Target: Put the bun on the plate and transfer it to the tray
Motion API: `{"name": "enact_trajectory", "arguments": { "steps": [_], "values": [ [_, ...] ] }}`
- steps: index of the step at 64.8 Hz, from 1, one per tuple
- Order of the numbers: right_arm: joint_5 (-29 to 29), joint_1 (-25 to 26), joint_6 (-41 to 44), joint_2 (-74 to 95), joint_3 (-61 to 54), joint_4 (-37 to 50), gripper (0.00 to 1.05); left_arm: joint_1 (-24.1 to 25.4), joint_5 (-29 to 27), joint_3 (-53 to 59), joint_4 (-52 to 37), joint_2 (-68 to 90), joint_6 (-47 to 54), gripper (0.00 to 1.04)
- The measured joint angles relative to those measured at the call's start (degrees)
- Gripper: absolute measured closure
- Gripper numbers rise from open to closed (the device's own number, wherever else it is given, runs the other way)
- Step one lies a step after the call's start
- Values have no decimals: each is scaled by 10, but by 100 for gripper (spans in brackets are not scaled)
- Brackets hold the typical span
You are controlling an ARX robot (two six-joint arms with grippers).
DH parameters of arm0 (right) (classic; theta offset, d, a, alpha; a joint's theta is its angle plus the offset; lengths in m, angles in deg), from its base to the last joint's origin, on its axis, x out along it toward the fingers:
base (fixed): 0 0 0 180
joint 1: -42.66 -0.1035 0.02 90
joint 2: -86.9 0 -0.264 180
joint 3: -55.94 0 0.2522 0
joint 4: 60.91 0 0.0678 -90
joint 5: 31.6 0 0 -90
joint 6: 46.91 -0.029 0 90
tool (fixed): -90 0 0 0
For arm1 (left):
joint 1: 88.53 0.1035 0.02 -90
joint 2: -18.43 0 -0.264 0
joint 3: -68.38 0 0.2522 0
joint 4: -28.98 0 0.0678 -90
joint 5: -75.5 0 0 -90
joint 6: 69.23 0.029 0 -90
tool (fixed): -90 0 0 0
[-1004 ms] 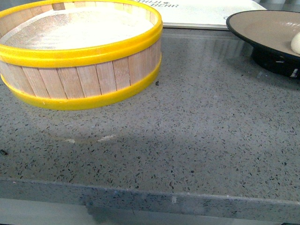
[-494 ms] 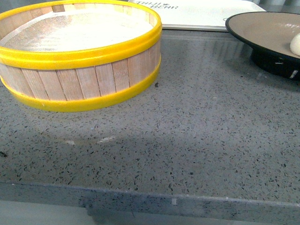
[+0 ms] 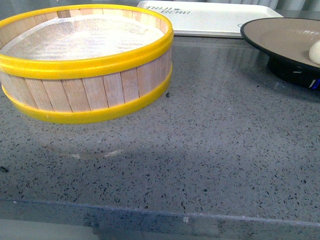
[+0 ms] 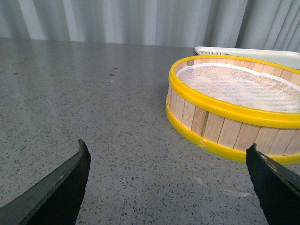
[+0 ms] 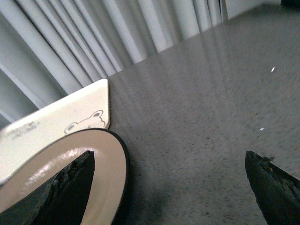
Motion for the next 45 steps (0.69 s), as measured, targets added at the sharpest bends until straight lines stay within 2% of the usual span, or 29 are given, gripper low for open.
{"name": "enact_trajectory", "arguments": {
  "steps": [16,34,45],
  "values": [
    [85,1,-243,132,73,-33,9,0,0,0,0,0,0,7],
    [100,-46,-342,171,81,-21,9,0,0,0,0,0,0,7],
    [120,-86,-416,187,81,14,9,0,0,0,0,0,0,7]
  ]
}}
